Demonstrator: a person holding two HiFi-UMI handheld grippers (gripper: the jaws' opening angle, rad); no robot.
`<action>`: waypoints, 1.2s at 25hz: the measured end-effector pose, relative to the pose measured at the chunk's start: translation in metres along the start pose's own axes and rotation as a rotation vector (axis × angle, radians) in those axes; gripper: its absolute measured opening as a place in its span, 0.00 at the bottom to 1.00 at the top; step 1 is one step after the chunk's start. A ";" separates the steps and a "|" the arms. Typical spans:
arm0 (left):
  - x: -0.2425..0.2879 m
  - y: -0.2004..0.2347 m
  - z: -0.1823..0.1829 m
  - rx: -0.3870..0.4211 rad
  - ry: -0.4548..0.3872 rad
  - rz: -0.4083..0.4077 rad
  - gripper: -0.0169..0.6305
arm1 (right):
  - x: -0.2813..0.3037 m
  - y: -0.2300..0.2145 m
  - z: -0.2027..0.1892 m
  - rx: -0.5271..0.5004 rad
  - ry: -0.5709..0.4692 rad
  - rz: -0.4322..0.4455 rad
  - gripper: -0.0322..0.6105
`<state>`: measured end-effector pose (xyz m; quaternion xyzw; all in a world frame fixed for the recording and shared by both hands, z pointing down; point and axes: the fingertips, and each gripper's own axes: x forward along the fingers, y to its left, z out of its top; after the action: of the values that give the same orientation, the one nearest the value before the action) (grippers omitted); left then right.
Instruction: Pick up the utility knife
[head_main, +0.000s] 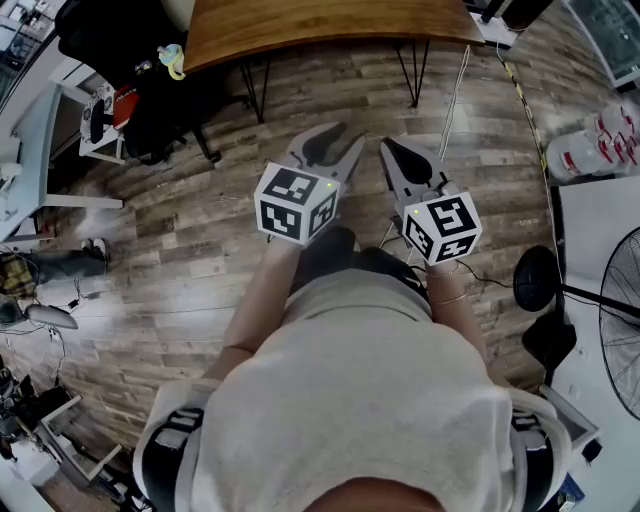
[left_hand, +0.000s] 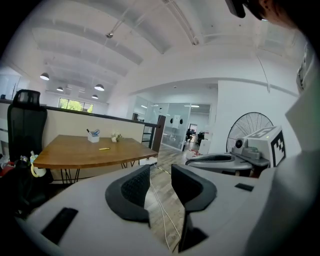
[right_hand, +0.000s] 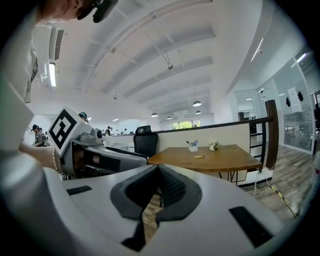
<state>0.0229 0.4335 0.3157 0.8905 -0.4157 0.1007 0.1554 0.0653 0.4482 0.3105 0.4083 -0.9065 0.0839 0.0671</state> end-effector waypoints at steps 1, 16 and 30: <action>0.001 0.000 -0.002 0.004 0.007 0.006 0.26 | 0.000 -0.002 -0.003 0.007 0.002 0.001 0.06; 0.054 0.078 0.006 -0.026 0.060 0.042 0.34 | 0.068 -0.055 -0.006 0.060 0.018 -0.019 0.06; 0.128 0.217 0.080 0.006 0.025 -0.102 0.31 | 0.223 -0.101 0.040 0.041 0.006 -0.079 0.06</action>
<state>-0.0596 0.1824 0.3228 0.9096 -0.3676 0.1051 0.1628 -0.0081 0.2114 0.3232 0.4447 -0.8877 0.1007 0.0646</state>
